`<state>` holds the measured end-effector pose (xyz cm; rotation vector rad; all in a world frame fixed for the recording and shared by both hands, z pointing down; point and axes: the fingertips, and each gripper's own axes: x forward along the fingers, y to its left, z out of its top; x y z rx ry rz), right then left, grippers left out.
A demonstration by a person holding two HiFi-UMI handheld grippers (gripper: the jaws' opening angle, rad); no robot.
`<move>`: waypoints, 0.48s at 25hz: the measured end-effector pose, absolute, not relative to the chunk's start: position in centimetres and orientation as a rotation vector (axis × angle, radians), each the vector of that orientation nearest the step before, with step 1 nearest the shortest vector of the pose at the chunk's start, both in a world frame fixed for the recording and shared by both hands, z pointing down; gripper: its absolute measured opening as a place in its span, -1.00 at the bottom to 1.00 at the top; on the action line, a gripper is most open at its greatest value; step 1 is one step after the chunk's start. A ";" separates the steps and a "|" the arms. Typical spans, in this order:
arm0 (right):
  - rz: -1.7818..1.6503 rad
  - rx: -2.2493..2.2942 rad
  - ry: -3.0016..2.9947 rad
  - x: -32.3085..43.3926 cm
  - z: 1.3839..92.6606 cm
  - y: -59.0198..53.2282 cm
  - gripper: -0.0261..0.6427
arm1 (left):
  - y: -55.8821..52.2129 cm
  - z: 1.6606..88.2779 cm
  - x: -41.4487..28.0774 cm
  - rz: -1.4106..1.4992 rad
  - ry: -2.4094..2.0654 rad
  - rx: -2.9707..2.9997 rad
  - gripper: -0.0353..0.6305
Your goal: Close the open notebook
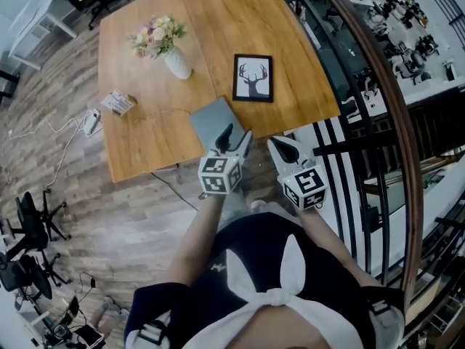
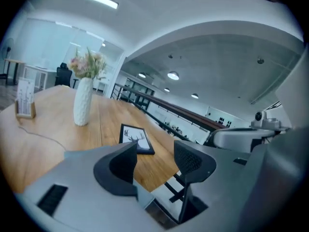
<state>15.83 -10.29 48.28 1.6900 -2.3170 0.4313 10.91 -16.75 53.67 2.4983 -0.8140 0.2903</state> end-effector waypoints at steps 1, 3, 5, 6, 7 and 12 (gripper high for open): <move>0.419 1.685 -2.332 15.7 47.6 -10.1 -0.93 | -16.5 52.1 10.5 0.262 -0.842 2.521 -0.15; 0.392 1.675 -2.361 15.6 46.5 -9.7 -0.93 | -15.7 49.6 9.8 0.217 -0.891 2.561 -0.31; 0.367 1.661 -2.383 15.3 45.9 -9.7 -0.93 | -15.1 47.9 9.0 0.180 -0.937 2.579 -0.50; 0.358 1.651 -2.392 15.2 45.8 -10.0 -0.93 | -15.1 47.3 8.6 0.168 -0.960 2.577 -0.61; 0.352 1.640 -2.400 15.0 45.6 -10.4 -0.93 | -15.2 46.8 8.3 0.166 -0.979 2.570 -0.67; 0.331 1.589 -2.438 13.9 45.0 -9.0 -0.93 | -12.4 45.5 6.9 0.194 -1.017 2.561 -0.84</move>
